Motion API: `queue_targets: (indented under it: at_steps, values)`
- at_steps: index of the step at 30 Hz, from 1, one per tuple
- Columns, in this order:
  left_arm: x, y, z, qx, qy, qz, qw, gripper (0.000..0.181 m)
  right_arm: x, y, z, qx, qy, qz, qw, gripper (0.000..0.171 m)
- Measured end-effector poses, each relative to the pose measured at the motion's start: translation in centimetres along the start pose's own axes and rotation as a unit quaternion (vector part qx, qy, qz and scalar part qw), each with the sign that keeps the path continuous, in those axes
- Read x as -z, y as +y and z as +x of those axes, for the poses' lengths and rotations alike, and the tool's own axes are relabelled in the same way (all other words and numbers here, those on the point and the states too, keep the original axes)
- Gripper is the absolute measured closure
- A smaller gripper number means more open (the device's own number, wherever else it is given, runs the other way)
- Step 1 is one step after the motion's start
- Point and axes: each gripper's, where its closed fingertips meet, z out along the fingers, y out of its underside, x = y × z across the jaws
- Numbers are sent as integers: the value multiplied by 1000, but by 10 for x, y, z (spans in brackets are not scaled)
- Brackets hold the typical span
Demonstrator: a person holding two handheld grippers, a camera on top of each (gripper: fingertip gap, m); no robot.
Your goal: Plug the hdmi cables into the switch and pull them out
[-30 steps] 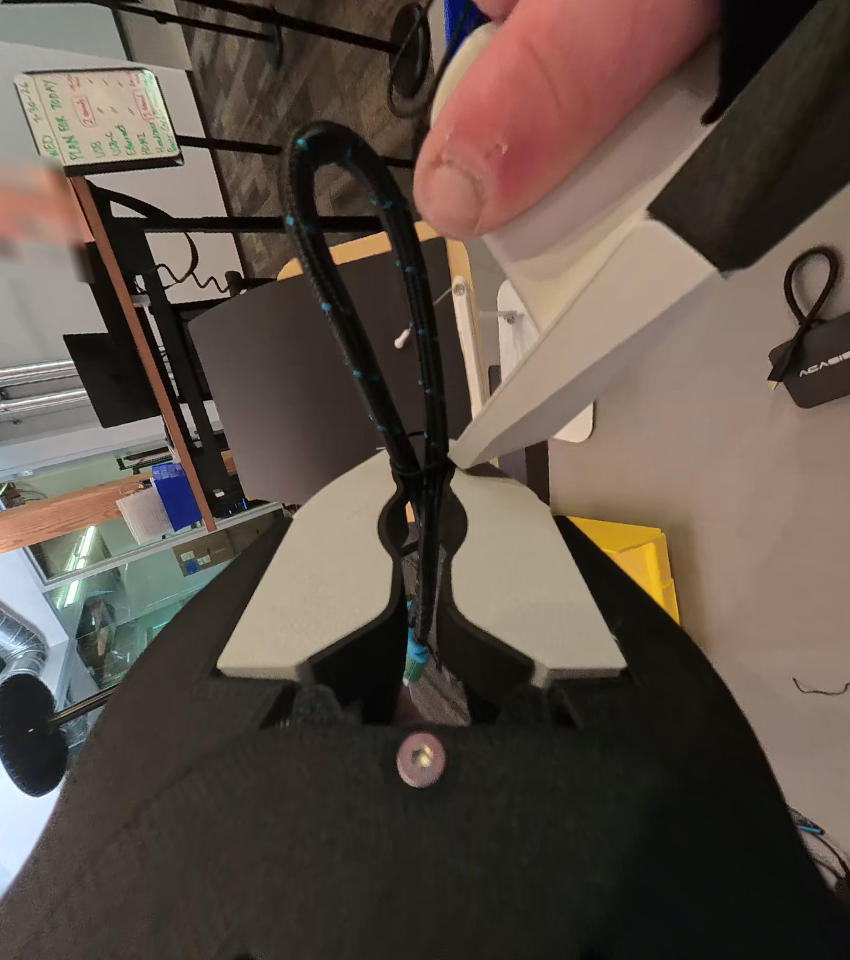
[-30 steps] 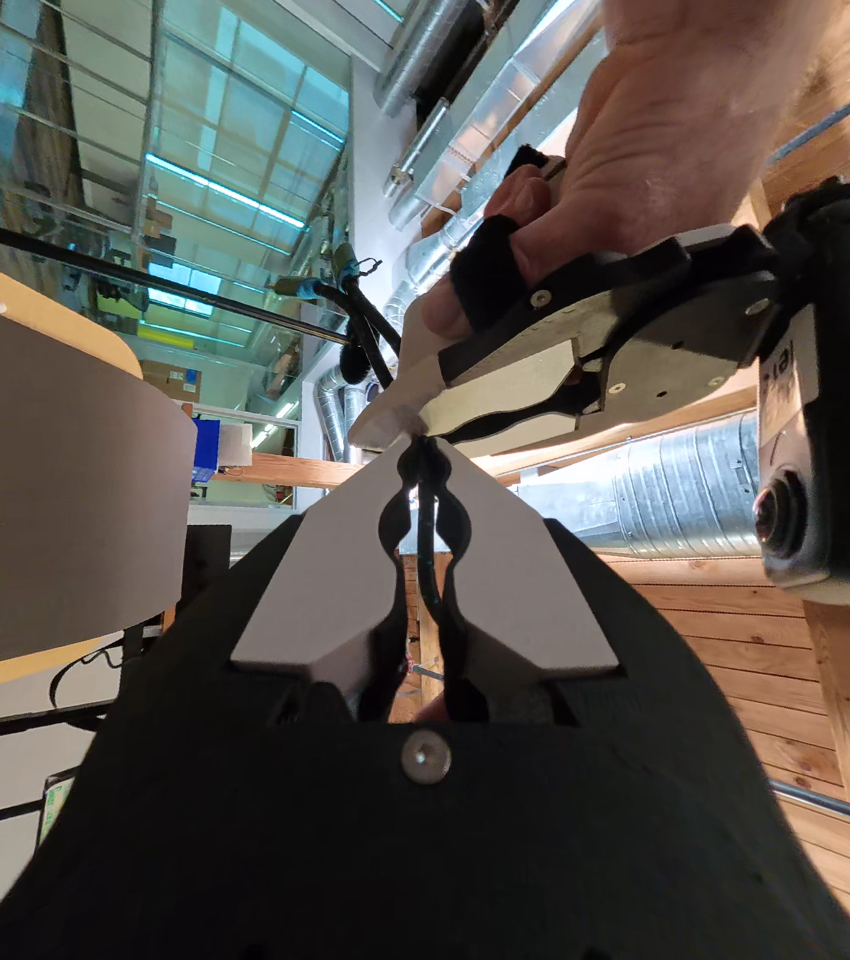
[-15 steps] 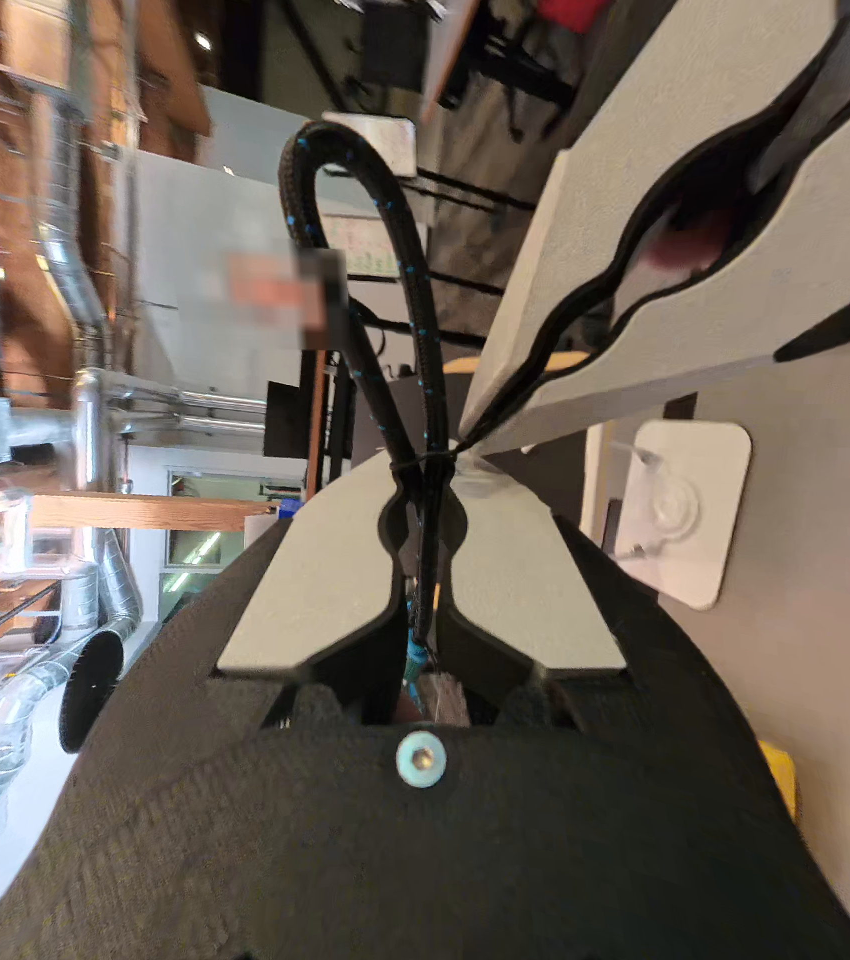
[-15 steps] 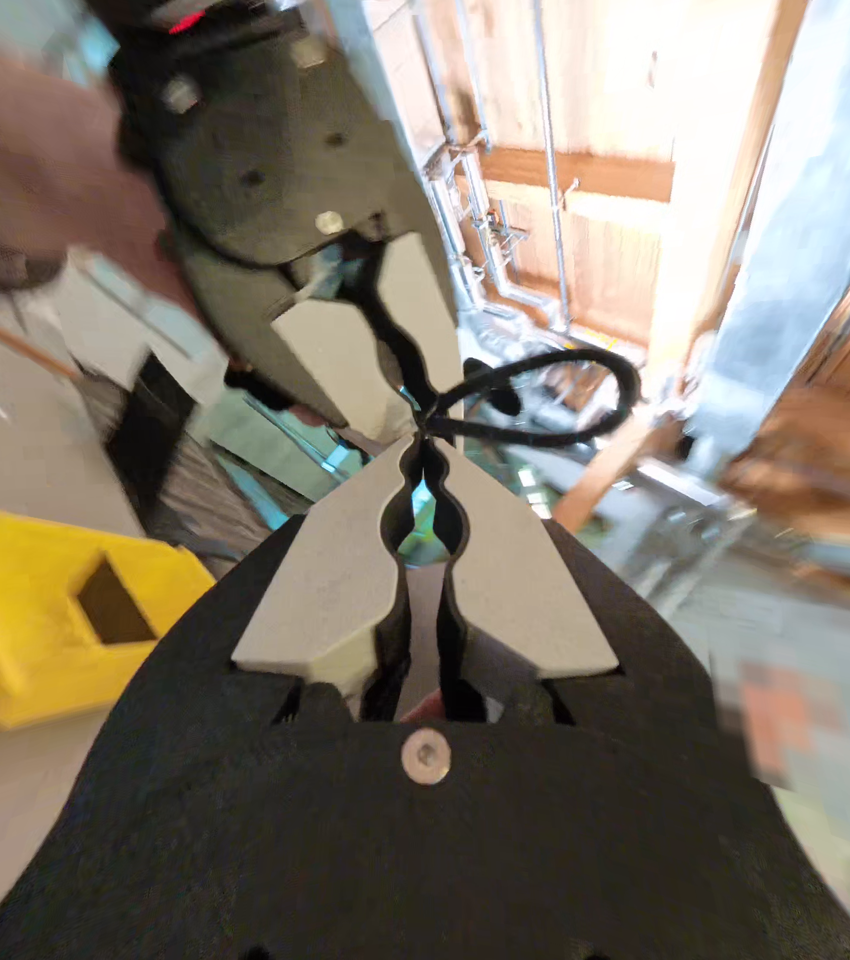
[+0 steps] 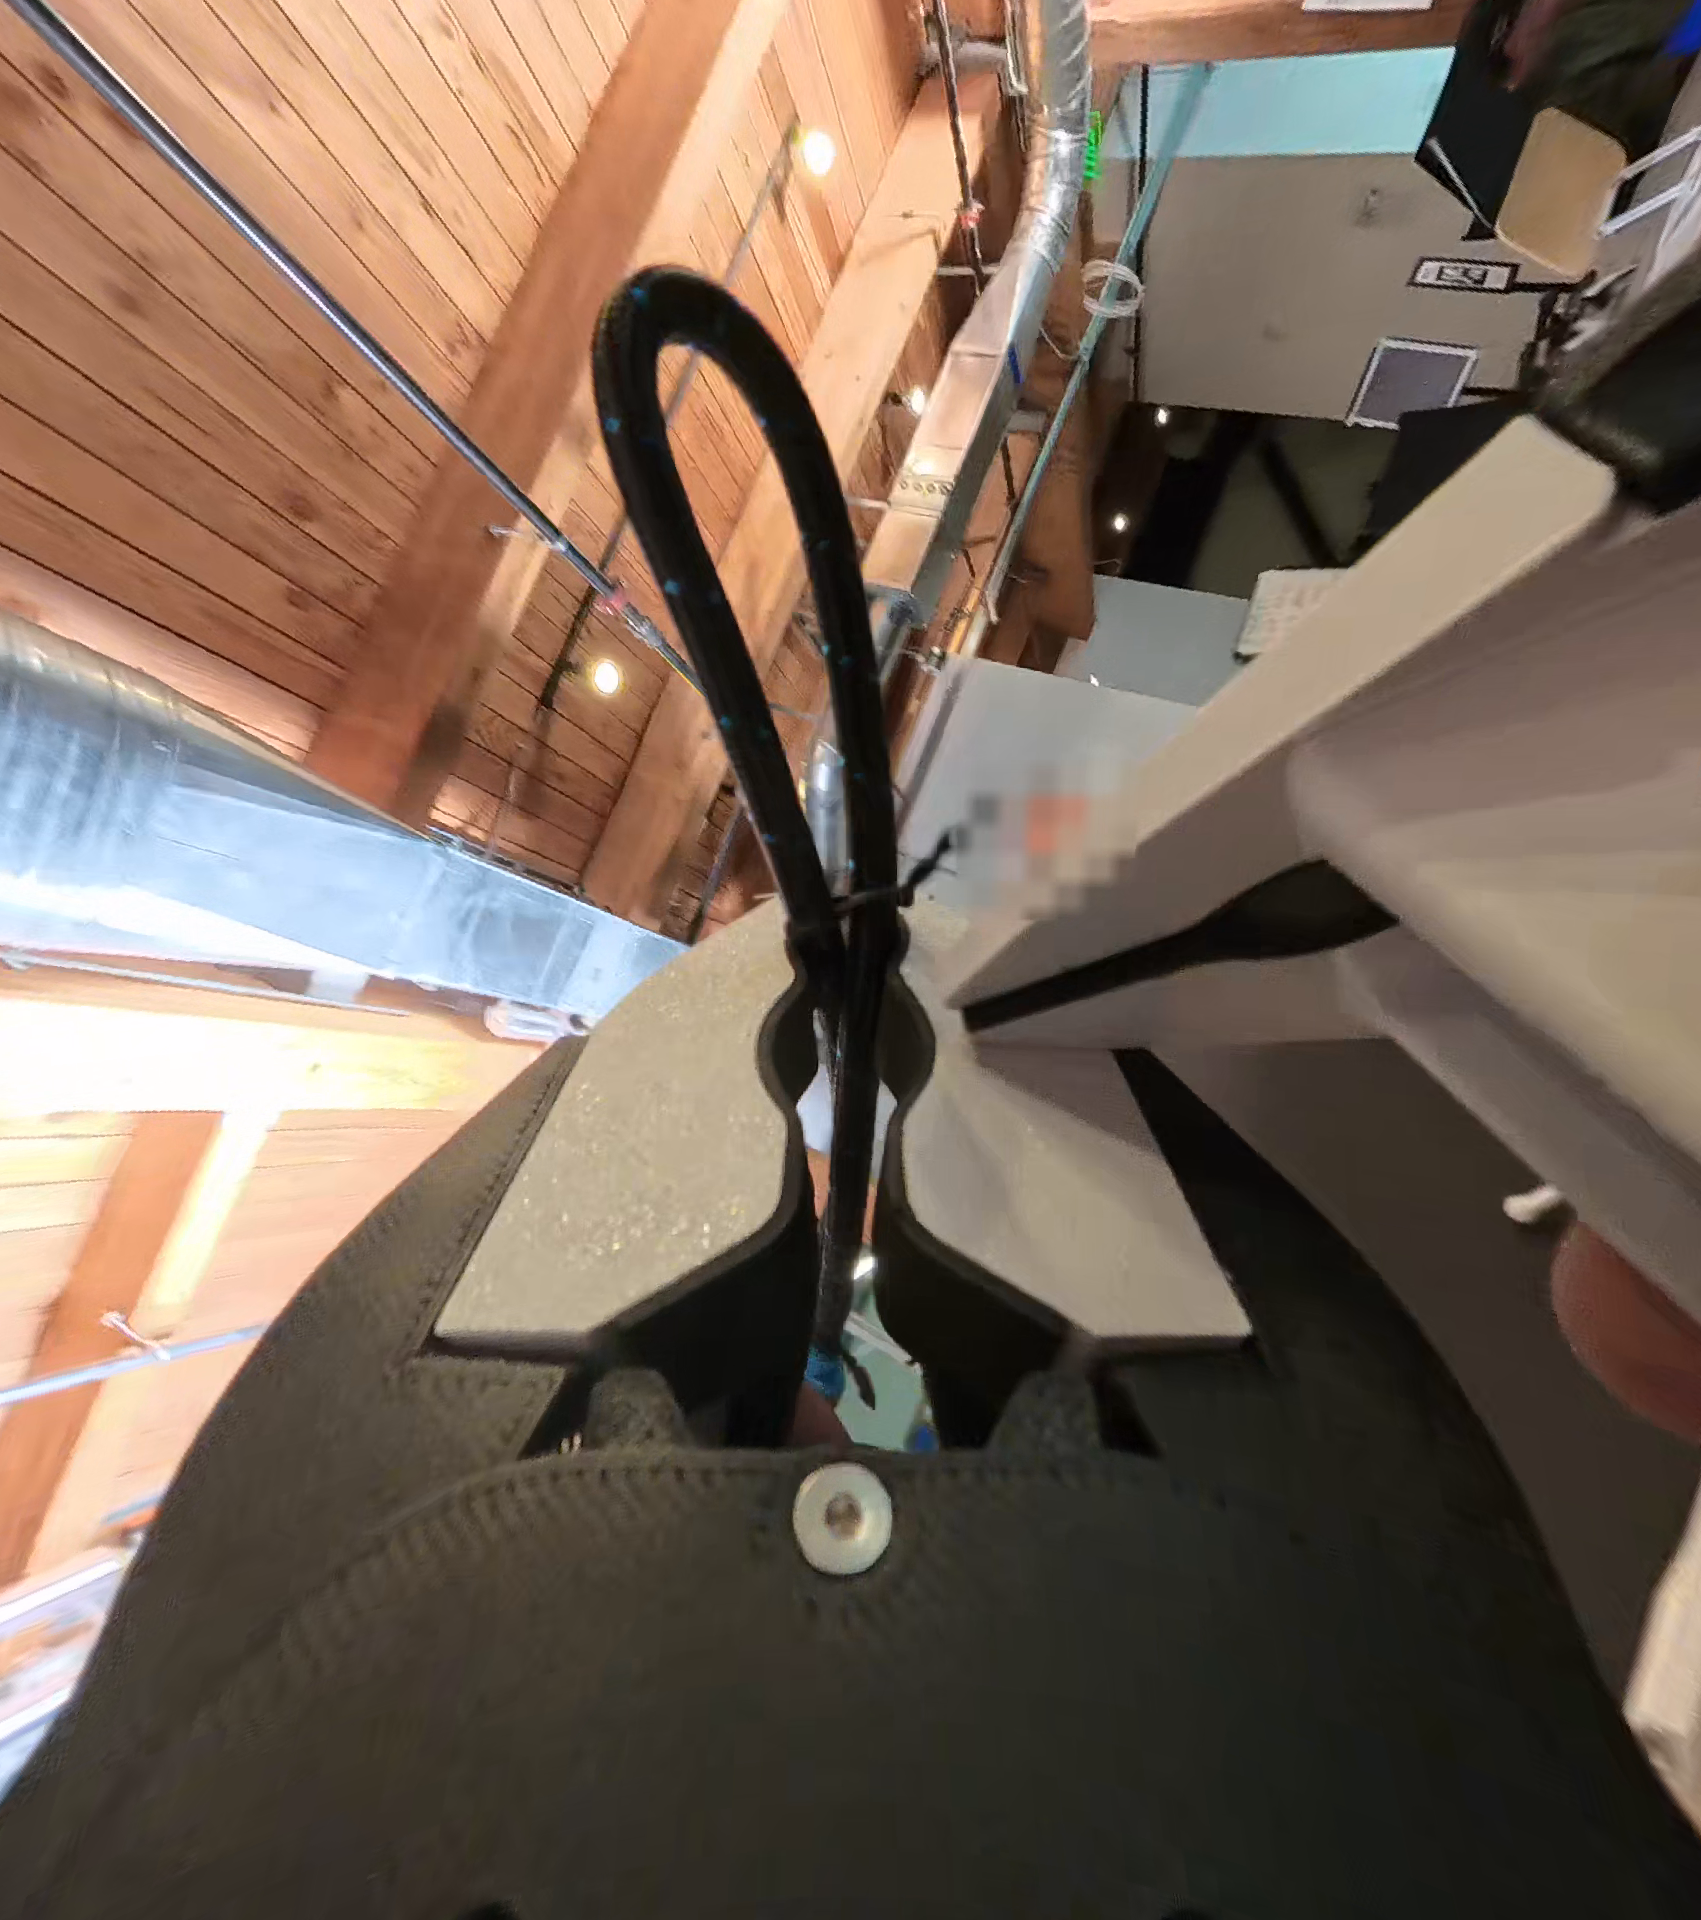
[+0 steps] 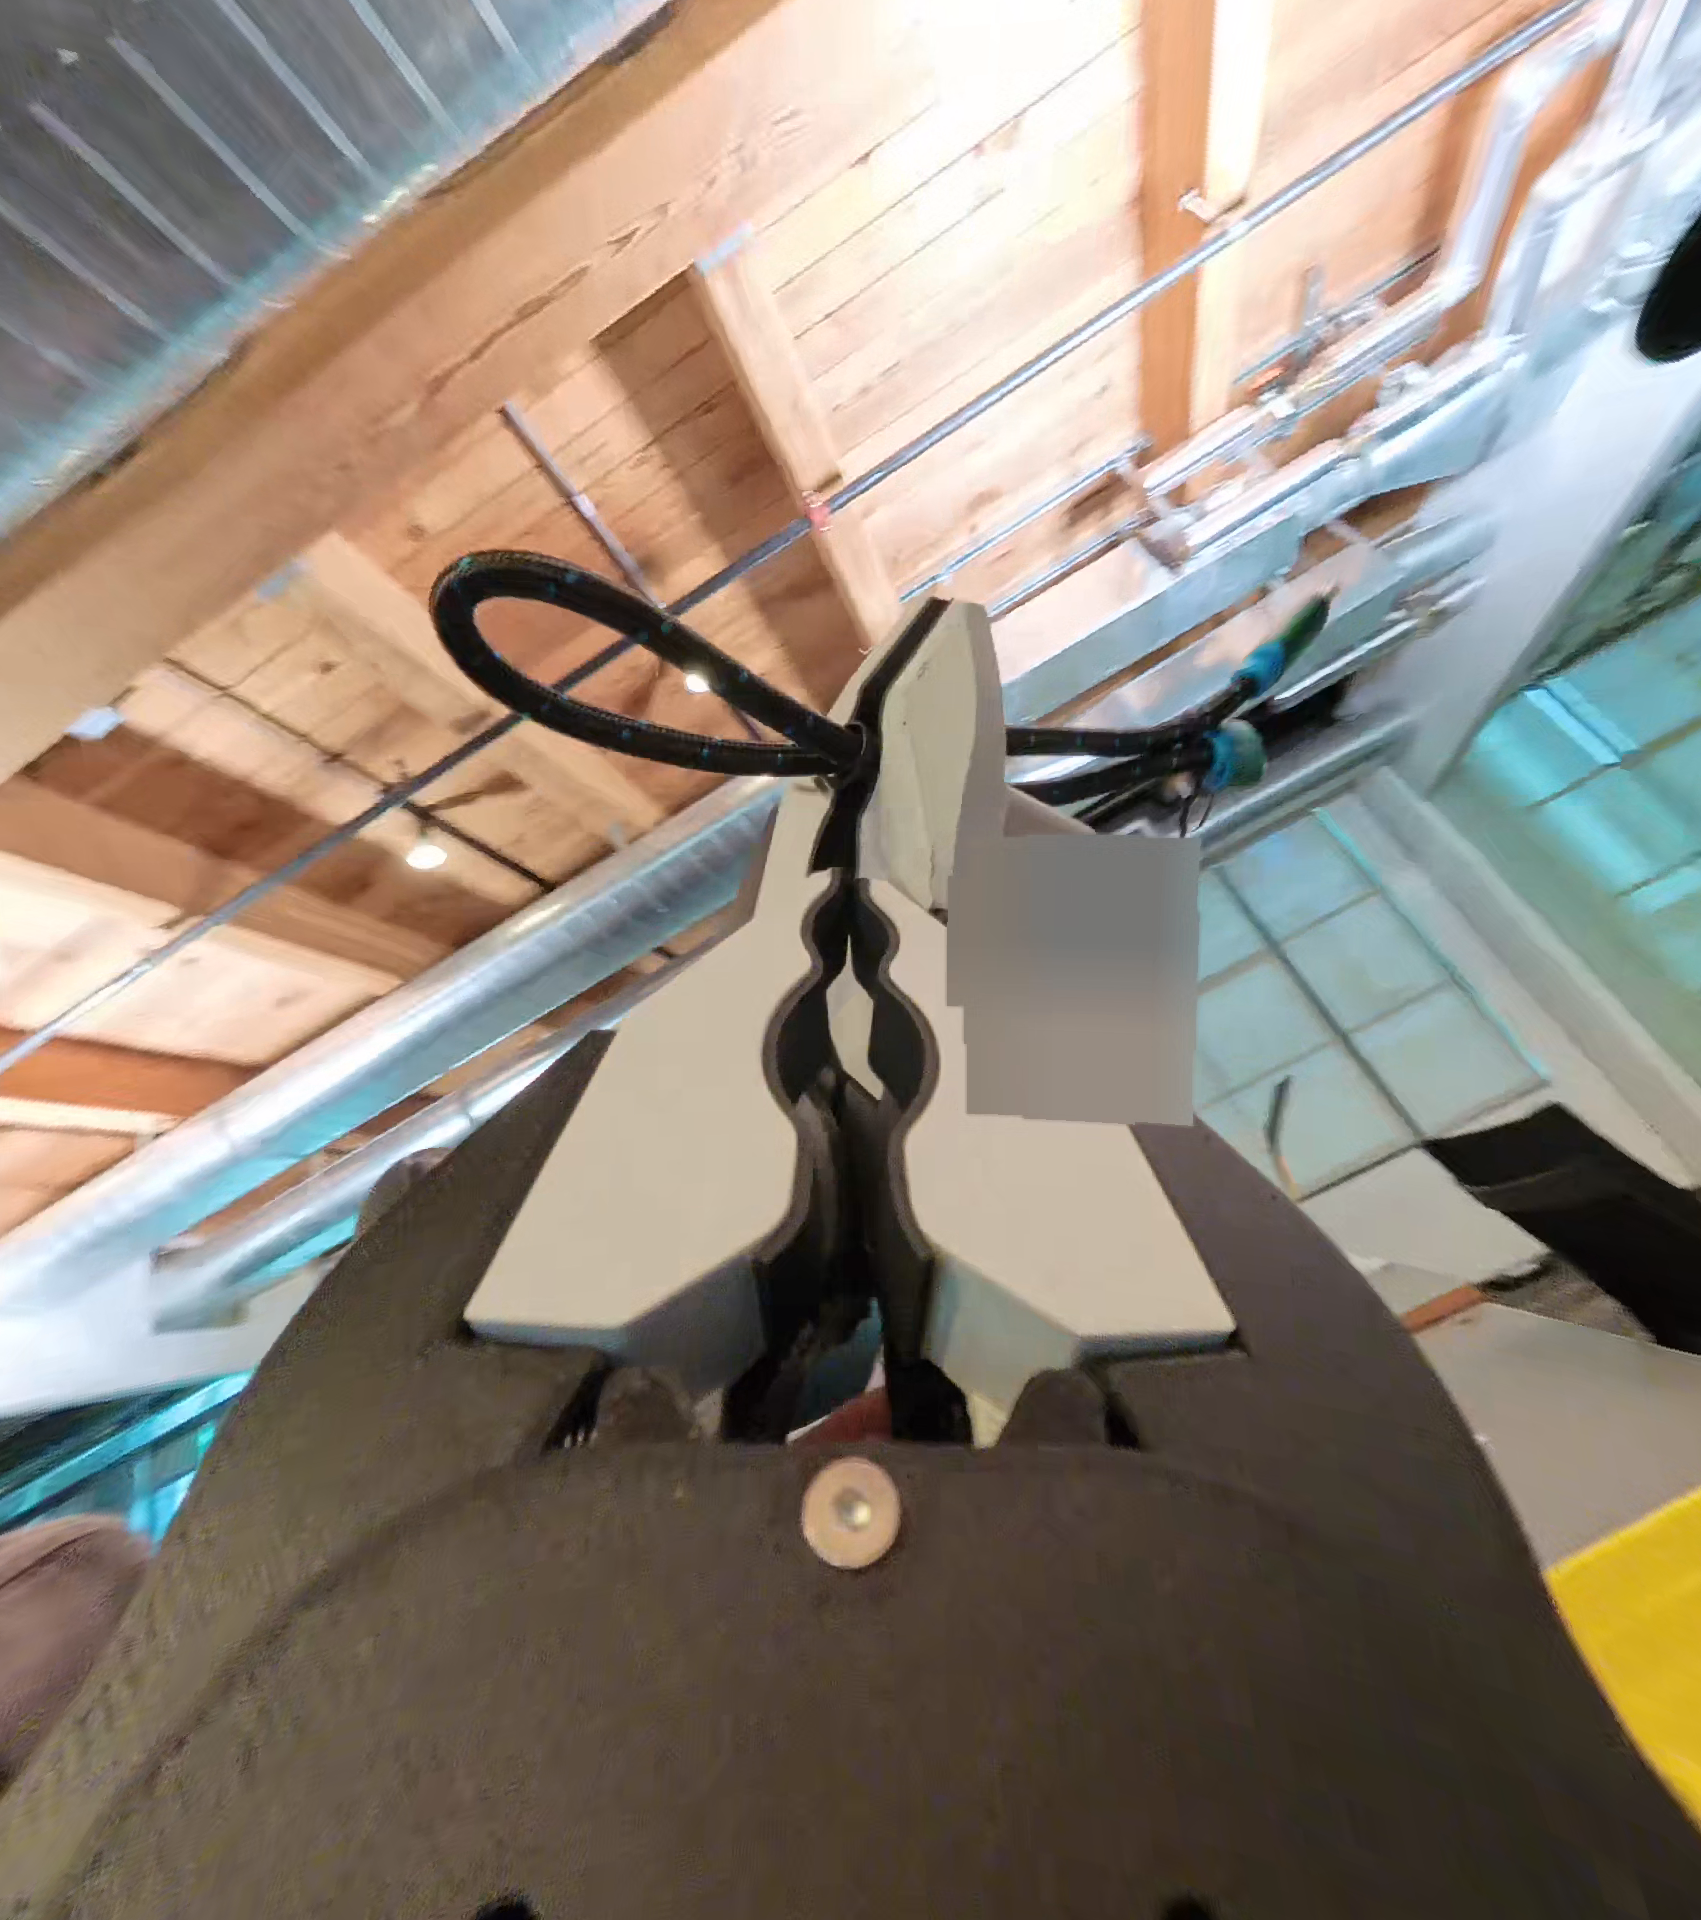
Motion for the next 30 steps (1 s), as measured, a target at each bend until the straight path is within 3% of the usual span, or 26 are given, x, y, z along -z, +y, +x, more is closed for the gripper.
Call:
queue_targets:
  at_steps: [2,4,5,7,9,11,15,18,22,25,28,30]
  values:
    - [2,9,2,28,6,-6,1000,176,3,-4,10,21,25,8,999,171]
    - [3,17,8,15,25,-25,999,176,1,1,9,107,34,-37,993,167]
    - [4,18,9,19,35,-24,999,176,1,4,9,187,52,-70,979,152]
    - [5,25,17,31,84,-49,995,175,4,3,6,374,84,-120,916,148]
    - [7,27,16,57,119,-59,990,175,10,-2,6,576,115,-177,790,149]
    - [8,31,18,62,166,-81,981,175,16,-6,10,731,127,-230,630,153]
    - [16,34,29,46,267,-119,955,175,16,-7,14,885,89,-289,355,157]
    - [23,29,32,39,312,-133,940,175,11,-9,16,919,57,-302,246,156]
    - [25,23,29,27,331,-137,933,175,6,-1,12,938,4,-305,165,156]
    - [28,20,32,20,356,-139,924,175,1,9,3,948,-29,-289,132,151]
    - [29,22,33,-5,367,-150,918,175,0,13,6,947,-46,-301,103,158]
    - [30,20,31,2,376,-149,915,175,2,12,8,943,-53,-312,99,157]
